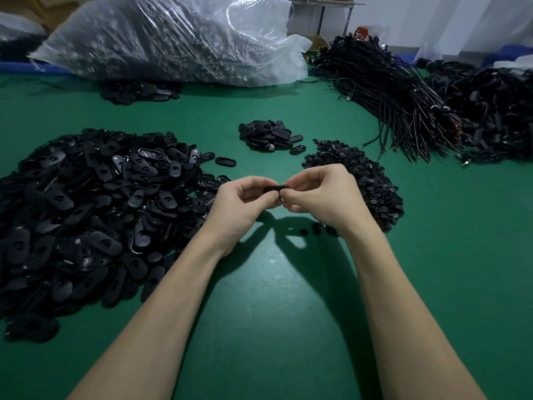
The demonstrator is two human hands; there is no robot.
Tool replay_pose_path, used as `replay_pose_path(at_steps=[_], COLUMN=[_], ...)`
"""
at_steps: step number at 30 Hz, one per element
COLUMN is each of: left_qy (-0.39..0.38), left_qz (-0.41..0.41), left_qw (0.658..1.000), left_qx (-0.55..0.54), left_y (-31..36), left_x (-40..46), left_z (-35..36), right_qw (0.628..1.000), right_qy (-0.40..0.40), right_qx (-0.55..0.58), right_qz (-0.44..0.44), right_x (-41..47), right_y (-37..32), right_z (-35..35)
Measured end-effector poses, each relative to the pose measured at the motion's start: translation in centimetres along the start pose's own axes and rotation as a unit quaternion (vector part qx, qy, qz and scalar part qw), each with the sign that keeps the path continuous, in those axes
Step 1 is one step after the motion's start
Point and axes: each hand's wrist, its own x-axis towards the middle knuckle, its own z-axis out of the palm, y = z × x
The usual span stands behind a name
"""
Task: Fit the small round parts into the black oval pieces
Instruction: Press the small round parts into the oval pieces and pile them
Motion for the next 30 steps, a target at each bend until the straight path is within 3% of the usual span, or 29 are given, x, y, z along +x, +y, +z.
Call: replay_pose_path(at_steps=[5, 10, 14, 18, 24, 30], left_qy=[0.020, 0.049, 0.060, 0.092, 0.119, 0.113], left_qz=[0.009, 0.016, -0.010, -0.035, -0.038, -0.042], left_qw=[0.998, 0.995, 0.997, 0.995, 0.990, 0.991], left_qx=[0.057, 0.083, 0.037, -0.029, -0.071, -0.061], left_y=[-0.1, -0.3, -0.3, -0.4, -0.3, -0.2], left_x=[0.1, 0.2, 0.2, 0.6, 1.0, 1.0], left_z=[0.3, 0.7, 0.9, 0.8, 1.0, 1.1], right_qw=[0.996, 0.995, 0.995, 0.975, 0.970, 0.974], right_qy=[0.024, 0.039, -0.008, 0.001, 0.106, 0.133], right_qx=[-0.083, -0.091, -0.070, -0.177, -0.196, -0.184], right_qz=[-0.029, -0.033, -0.064, -0.132, -0.093, -0.018], right_x=[0.1, 0.2, 0.4, 1.3, 5.8, 13.6], right_y=[0.6, 0.9, 0.9, 1.3, 0.4, -2.1], right_z=[0.9, 1.5, 0.6, 0.6, 1.4, 2.9])
